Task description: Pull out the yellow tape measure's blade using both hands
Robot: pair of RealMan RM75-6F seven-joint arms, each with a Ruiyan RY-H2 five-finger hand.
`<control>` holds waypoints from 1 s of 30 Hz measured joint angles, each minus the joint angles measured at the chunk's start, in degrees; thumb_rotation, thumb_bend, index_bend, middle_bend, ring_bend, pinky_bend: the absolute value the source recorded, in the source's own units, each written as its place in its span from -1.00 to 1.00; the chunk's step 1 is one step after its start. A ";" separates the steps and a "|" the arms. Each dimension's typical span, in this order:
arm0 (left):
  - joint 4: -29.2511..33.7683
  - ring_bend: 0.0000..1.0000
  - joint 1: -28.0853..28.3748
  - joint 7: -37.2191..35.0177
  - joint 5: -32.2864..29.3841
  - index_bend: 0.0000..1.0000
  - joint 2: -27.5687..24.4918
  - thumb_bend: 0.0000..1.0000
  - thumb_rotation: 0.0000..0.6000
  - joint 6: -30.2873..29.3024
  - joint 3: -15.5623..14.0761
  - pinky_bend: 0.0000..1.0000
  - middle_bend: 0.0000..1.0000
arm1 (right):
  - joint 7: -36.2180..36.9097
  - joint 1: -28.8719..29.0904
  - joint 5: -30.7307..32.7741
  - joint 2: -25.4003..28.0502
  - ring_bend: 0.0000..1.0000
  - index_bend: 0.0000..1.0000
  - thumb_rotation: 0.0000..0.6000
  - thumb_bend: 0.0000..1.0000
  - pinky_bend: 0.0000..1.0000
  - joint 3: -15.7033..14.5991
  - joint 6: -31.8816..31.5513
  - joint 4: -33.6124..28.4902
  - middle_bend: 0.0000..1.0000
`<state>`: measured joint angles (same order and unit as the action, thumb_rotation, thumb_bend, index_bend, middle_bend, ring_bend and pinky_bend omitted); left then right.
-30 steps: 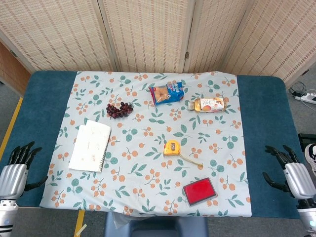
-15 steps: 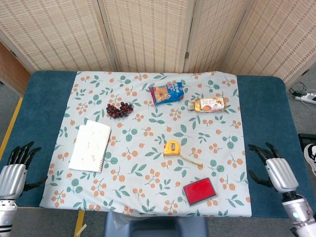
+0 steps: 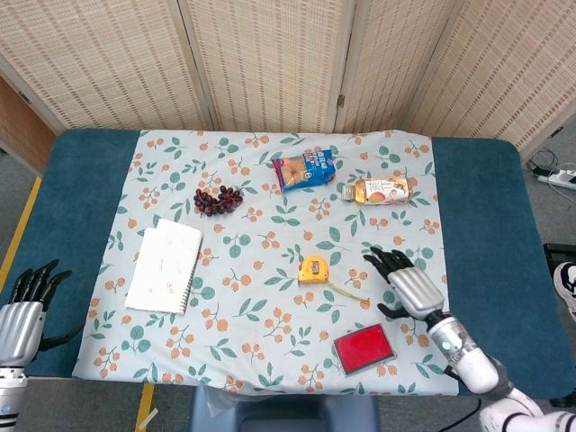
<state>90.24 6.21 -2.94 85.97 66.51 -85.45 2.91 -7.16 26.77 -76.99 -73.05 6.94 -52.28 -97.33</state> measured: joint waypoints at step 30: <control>-0.35 -0.79 0.63 0.02 -1.80 -0.60 0.19 -0.57 1.00 2.11 0.36 -1.00 -0.85 | -17.08 20.14 23.32 -20.34 -0.73 -0.74 1.00 -0.32 -0.94 3.23 10.23 17.38 -0.65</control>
<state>89.89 6.84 -2.92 84.17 66.70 -83.34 3.28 -24.24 46.90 -53.67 -93.39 10.16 -42.05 -79.95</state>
